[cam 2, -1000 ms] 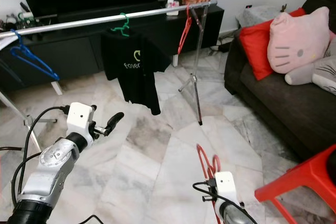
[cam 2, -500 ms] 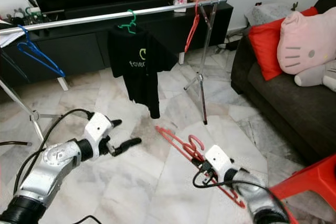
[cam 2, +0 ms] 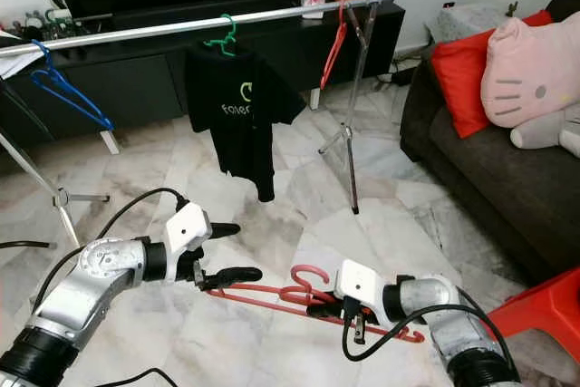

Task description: Hang hanger

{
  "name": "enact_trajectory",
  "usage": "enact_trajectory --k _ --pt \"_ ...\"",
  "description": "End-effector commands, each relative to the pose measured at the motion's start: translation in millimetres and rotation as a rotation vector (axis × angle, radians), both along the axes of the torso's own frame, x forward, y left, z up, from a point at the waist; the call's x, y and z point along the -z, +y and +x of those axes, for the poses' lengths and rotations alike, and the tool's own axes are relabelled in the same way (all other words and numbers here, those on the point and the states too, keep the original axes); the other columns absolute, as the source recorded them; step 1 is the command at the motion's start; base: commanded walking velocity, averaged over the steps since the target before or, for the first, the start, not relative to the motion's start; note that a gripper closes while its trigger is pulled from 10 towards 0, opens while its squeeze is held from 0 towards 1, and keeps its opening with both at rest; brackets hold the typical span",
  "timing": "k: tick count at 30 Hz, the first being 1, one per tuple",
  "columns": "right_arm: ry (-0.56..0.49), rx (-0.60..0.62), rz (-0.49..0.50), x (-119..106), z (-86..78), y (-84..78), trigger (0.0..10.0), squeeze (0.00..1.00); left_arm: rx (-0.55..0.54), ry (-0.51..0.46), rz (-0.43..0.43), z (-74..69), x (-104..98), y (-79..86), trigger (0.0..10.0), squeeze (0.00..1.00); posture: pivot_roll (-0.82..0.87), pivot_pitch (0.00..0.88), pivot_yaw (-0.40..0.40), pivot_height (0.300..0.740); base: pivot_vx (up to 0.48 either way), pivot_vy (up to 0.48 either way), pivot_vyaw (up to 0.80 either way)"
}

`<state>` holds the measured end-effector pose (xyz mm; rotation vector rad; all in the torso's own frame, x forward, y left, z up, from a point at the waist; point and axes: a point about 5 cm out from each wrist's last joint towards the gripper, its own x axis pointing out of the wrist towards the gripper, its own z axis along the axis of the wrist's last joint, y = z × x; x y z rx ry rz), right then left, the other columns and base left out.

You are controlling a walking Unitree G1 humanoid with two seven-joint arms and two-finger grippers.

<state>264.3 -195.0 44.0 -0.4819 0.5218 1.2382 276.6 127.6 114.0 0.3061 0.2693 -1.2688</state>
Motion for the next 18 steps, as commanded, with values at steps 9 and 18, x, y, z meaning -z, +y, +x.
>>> enact_trajectory --k 9,18 --pt "-0.034 -0.080 0.010 -14.0 7.9 21.2 10.0 0.00 0.105 0.059 0.047 -0.2 1.2 -5.5 10.0 0.00 -0.09 0.043 -0.007 0.740 0.000 0.000 0.00" --pt "-0.057 -0.151 0.094 -34.8 14.4 42.8 10.0 0.00 0.085 0.068 0.019 2.9 1.2 -10.9 10.0 0.00 -0.09 0.045 -0.010 0.740 0.000 0.000 0.00"
